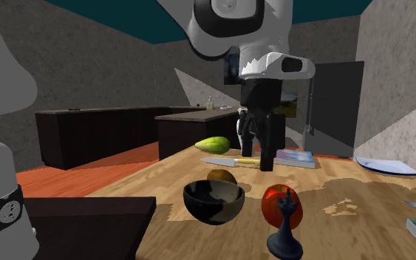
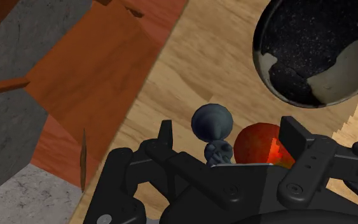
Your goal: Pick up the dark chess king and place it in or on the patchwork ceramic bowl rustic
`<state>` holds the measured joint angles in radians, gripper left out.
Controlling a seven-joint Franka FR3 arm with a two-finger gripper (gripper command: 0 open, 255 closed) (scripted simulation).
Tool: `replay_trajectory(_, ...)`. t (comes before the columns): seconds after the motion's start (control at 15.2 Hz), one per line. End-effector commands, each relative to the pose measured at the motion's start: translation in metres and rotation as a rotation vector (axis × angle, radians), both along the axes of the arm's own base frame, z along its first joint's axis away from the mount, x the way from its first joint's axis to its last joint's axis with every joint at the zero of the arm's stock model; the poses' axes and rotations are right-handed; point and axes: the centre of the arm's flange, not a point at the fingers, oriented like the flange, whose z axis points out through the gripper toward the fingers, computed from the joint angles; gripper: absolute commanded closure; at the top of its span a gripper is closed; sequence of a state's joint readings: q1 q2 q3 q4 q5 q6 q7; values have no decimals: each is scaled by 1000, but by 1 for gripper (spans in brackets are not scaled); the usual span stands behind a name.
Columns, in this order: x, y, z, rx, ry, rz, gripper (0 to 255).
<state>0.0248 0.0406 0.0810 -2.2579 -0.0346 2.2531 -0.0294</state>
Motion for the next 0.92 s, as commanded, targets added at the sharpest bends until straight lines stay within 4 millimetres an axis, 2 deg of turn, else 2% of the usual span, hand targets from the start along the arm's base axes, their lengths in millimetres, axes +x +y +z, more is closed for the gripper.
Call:
replay_trajectory(0.0, 17, 3, -15, 6, -13, -1, 0)
replay_trajectory(0.33, 66, 16, -50, 19, -44, -2, 0)
replay_trajectory(0.86, 68, 16, -92, 19, -45, -2, 0)
